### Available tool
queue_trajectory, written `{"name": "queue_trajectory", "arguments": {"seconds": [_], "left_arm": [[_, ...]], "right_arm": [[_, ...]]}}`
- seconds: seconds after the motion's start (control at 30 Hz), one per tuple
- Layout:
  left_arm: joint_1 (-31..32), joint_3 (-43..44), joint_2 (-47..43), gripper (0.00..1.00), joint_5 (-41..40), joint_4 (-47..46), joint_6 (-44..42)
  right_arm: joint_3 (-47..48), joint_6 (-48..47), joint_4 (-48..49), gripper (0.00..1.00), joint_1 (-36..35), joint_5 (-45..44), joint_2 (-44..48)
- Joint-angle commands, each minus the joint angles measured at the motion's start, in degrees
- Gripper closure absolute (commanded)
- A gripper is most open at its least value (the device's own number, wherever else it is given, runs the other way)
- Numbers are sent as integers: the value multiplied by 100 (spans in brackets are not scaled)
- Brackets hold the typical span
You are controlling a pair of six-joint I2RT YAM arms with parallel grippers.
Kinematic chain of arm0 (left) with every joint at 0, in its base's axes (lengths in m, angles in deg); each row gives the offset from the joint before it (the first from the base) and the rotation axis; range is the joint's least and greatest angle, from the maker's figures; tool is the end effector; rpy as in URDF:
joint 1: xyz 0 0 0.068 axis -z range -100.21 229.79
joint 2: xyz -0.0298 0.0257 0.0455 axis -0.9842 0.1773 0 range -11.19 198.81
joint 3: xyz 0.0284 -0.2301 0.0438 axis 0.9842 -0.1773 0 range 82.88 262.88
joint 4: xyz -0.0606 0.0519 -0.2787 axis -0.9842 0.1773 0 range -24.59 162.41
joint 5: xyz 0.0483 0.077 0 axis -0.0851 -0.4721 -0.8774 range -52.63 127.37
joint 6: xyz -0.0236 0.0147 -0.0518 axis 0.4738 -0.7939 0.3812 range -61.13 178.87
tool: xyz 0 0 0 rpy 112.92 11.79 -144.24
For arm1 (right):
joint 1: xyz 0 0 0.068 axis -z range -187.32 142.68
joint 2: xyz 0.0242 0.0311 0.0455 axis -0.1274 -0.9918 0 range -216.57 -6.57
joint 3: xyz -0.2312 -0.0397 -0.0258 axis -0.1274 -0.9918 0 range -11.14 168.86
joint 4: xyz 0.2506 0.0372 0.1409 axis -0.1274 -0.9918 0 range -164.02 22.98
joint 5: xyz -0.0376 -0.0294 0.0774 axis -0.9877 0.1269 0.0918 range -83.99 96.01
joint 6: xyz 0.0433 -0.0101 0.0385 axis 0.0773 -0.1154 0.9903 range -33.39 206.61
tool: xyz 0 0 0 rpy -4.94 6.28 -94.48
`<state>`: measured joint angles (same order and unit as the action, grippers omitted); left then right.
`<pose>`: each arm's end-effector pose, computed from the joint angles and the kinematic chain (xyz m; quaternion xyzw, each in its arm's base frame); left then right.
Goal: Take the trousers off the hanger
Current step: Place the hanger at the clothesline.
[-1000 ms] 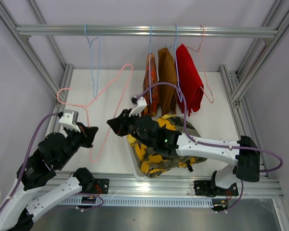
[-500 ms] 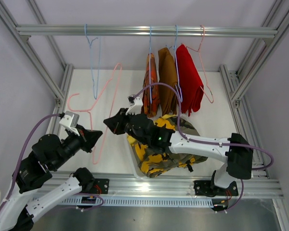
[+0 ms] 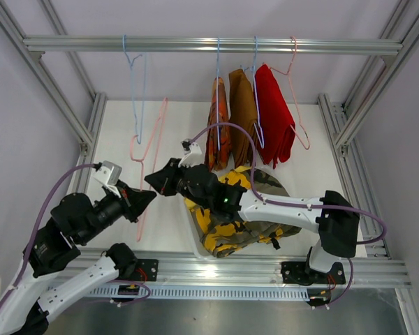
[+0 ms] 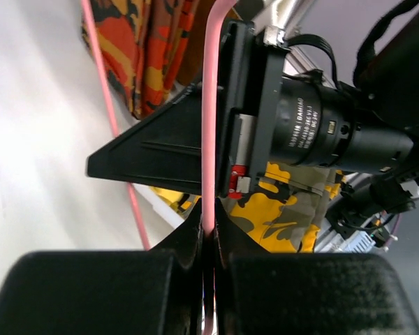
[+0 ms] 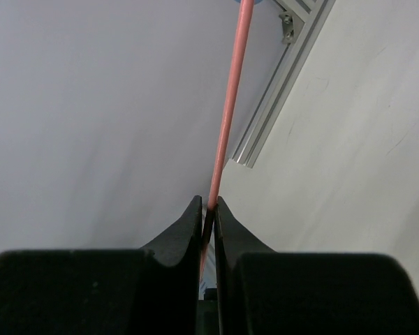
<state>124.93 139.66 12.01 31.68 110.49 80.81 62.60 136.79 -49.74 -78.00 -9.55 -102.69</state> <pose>0.0895 -0.0839 0.3813 0.1248 0.7639 -0.3171 0.5480 0.1551 0.4076 0.2785 -0.0402 0.7357 0.5324 0.4169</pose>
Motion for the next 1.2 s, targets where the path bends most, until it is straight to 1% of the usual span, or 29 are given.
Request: {"name": "queue_trajectory", "arguments": {"seconds": [0.0,0.1,0.2,0.23,0.57,1.1,1.17], "left_arm": [[29,0,9,99,524,-1317,39],[29,0,105,100,745,-1318,126],[29,0,141,99,596,-1239,214],[29,9,115,100,361,-1212,232],[29,53,229,99,-63,-1001,408],[29,158,413,99,-292,-852,672],[29,141,448,99,-214,-860,637]], "right_arm": [[-26,-227,-480,100,1,149,-241],[-104,-210,-480,100,1,131,-215],[-166,-210,-480,100,1,87,-136],[-184,-192,-480,100,1,79,-127],[-263,-192,-489,100,1,70,-74],[-289,-148,-462,100,36,158,-162],[-281,-148,-462,100,36,166,-179]]}}
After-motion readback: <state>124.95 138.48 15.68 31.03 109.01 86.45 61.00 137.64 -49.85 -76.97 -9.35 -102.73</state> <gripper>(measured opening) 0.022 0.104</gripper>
